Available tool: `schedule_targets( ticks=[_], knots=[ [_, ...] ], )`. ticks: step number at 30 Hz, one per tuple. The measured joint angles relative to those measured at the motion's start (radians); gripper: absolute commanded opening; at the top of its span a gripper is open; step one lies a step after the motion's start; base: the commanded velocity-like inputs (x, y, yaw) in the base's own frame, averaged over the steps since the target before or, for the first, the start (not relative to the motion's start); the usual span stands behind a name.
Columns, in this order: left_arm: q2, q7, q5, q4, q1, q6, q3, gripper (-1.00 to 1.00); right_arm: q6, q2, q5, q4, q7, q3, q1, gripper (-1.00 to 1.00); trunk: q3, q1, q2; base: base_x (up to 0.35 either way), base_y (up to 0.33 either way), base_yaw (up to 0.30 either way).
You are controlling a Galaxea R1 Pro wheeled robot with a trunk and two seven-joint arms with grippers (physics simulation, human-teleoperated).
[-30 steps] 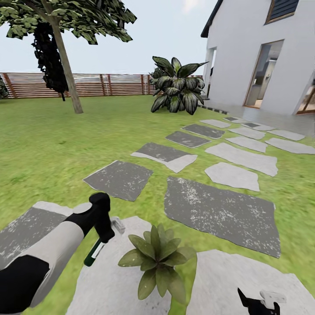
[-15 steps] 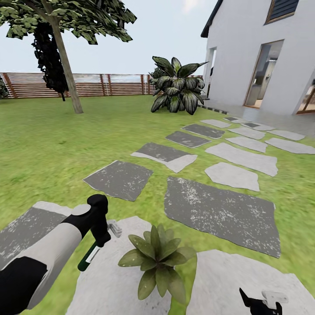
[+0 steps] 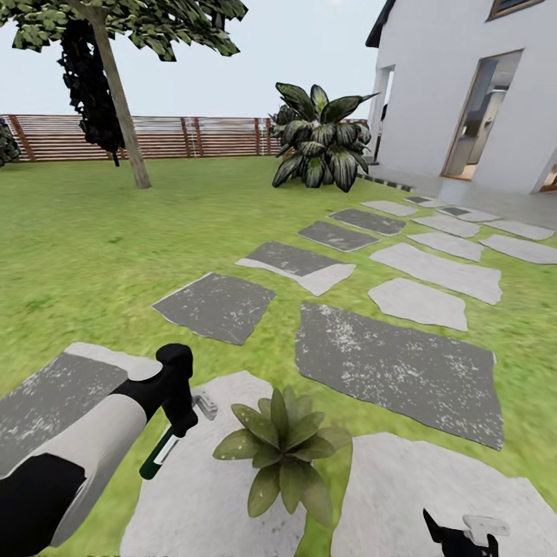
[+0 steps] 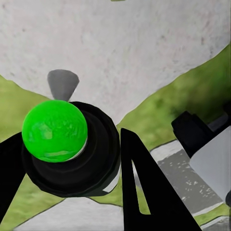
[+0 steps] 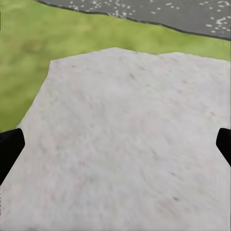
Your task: Pick up the pesticide atomizer in the garden and spray insectifuge to fully cover both potted plants in the garden.
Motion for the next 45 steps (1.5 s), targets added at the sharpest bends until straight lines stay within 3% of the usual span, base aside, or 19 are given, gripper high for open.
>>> schedule_targets(
  ticks=[16, 20, 23, 45],
  knots=[
    [-0.002, 0.001, -0.006, -0.001, 0.049, 0.000, 0.002, -1.00, 0.000, -0.002, -0.002, -0.001, 0.000, -0.001, 0.000, 1.00, -0.021, 0.000, 0.000, 0.000, 0.000, 0.061],
    [-0.002, 0.001, -0.005, -0.003, 0.048, 0.002, 0.002, -1.00, -0.001, -0.002, -0.086, -0.001, -0.001, -0.001, 0.000, 1.00, -0.028, 0.000, 0.000, 0.000, 0.000, 0.000],
    [-0.002, 0.002, -0.005, -0.003, 0.049, 0.004, 0.003, -1.00, -0.001, -0.002, -0.114, -0.001, -0.002, 0.001, 0.000, 1.00, -0.032, 0.000, 0.000, 0.000, 0.000, 0.000],
    [-0.002, 0.012, -0.003, -0.012, 0.049, 0.010, 0.016, -1.00, -0.003, -0.002, -0.114, -0.002, 0.002, 0.003, 0.000, 1.00, -0.043, 0.000, 0.000, -0.208, -0.156, 0.005]
  ],
)
